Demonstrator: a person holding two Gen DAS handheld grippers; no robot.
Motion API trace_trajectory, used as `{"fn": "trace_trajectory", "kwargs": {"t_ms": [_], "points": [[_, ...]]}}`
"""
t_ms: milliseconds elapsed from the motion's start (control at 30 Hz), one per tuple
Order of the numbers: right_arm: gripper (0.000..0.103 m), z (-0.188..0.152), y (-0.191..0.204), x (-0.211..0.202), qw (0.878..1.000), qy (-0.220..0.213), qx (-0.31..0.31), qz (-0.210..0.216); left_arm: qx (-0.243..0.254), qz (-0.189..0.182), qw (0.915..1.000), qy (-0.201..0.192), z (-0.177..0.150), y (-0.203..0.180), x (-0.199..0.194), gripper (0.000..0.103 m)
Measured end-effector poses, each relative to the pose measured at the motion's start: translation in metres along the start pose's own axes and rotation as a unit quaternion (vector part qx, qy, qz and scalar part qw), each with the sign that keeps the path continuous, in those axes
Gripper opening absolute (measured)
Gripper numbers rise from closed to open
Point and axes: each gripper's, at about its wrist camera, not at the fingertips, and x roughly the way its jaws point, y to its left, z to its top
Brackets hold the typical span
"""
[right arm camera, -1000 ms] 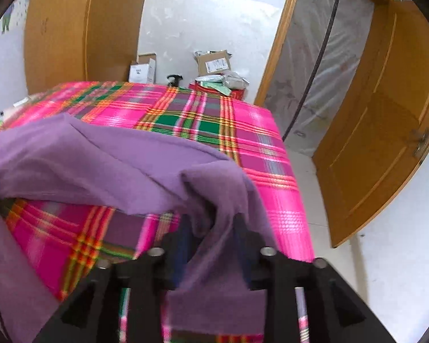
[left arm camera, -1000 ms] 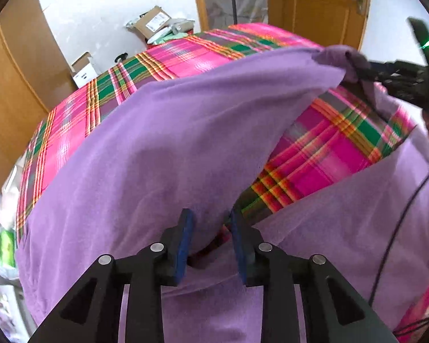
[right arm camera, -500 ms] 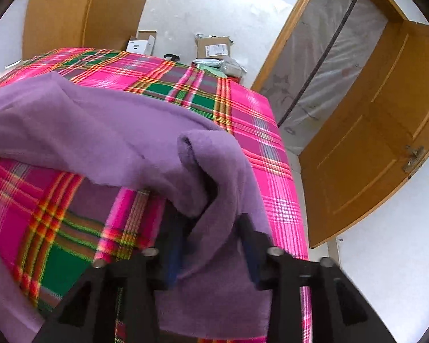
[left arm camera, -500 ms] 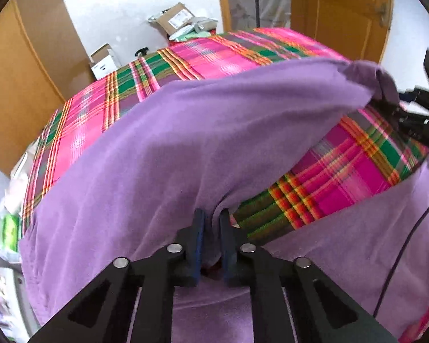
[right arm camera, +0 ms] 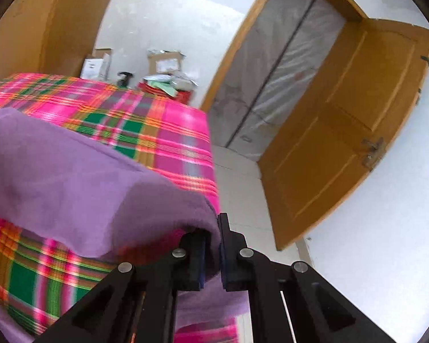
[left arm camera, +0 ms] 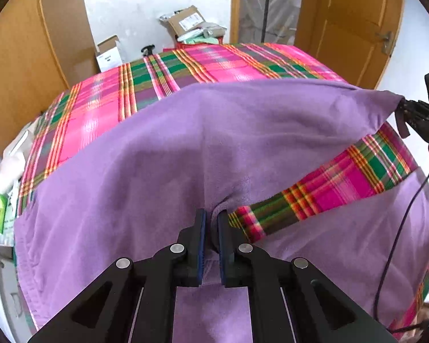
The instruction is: Fold clothes
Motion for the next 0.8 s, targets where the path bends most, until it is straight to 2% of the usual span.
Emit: {"fn": "trace_trajectory", "kwargs": {"t_ms": [100,233,300,400,500,567,667,800], "points": [[0.007,-0.008,-0.003,0.022,0.999,0.037,0.002,0.003,0.0,0.0,1.0,0.005,-0.001,-0.002,0.004,0.007],[0.008,-0.004,-0.003,0.031,0.999,0.047,-0.002,0.005,0.001,-0.002,1.0,0.008,-0.001,-0.002,0.004,0.008],[0.013,0.001,-0.003,0.036,0.998,0.061,-0.015,0.017,0.003,-0.003,1.0,0.009,-0.001,-0.003,0.005,0.008],[0.019,0.005,-0.009,0.028,0.999,0.039,-0.025,-0.009,-0.001,-0.008,0.9999,0.007,0.001,-0.001,0.005,0.008],[0.019,0.007,-0.014,0.029,0.999,0.035,-0.014,-0.01,-0.009,-0.018,0.9998,0.01,0.001,0.002,0.007,0.008],[0.015,0.01,-0.01,0.028,0.999,0.019,-0.026,-0.026,-0.012,-0.02,0.9997,0.01,0.001,0.003,0.007,0.008],[0.015,0.013,-0.004,0.028,0.998,-0.004,-0.044,-0.047,-0.013,-0.022,0.9996,0.009,0.0,0.002,0.005,0.008],[0.015,0.005,-0.007,0.03,0.998,-0.001,-0.039,-0.044,-0.015,-0.027,0.9995,0.008,0.001,0.003,0.004,0.008]]}}
